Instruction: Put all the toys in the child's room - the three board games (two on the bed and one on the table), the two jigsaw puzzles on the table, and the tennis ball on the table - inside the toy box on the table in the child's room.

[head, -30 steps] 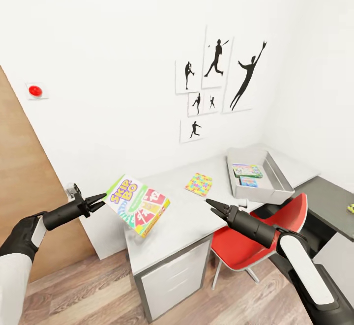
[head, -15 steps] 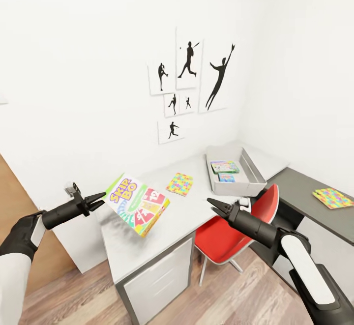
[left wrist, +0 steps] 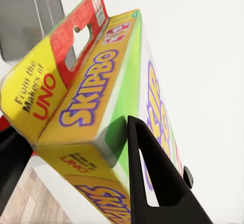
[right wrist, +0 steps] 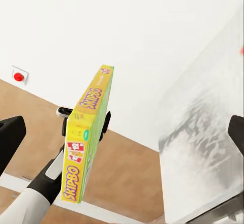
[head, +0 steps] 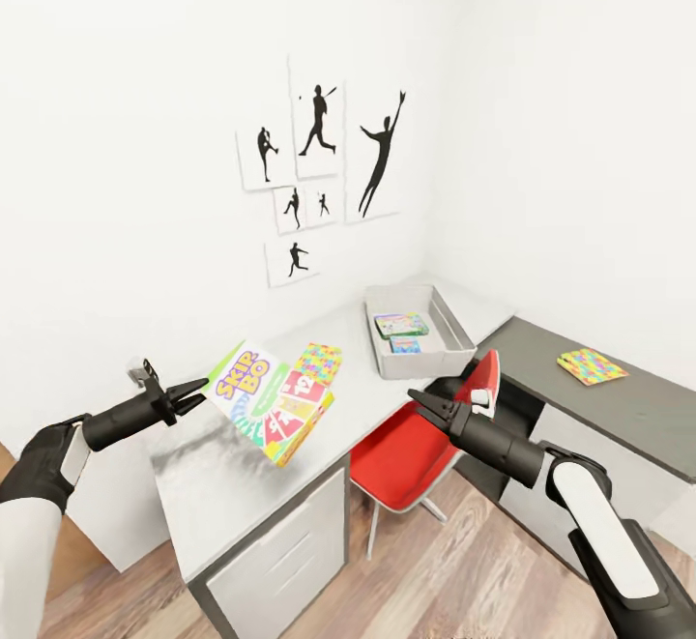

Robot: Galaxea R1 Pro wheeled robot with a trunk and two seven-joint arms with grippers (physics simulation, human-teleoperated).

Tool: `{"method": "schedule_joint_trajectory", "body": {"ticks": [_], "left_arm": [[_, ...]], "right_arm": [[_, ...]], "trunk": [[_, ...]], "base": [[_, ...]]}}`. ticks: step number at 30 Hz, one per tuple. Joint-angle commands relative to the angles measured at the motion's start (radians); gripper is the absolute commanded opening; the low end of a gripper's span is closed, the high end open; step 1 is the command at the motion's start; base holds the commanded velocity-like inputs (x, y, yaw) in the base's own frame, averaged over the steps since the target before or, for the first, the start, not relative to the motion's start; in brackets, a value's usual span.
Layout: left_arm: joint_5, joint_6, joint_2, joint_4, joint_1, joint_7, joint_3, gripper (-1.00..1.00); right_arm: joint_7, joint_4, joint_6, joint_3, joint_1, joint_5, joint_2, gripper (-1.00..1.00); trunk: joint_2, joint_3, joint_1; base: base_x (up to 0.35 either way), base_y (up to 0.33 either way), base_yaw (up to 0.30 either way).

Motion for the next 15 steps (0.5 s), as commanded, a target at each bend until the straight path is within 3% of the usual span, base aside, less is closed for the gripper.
{"method": "schedule_joint_trajectory", "body": {"ticks": [1,15], "left_arm": [[0.003,0.011,0.000,0.000,-0.001,-0.004,0.001,-1.00],[0.002,0.011,0.001,0.000,-0.001,-0.004,0.003,-1.00]], "right_arm": [[0.003,0.000,0.002,0.001,-0.001,0.002,0.000,1.00],[0.003,0.004,0.002,0.000,-0.001,0.003,0.000,1.00]], "trunk": [[-0.002,-0.001,0.000],[-0.002,0.000,0.000]], "base": [[0.000,0.000,-0.277],[0.000,0.000,-0.277]]}}
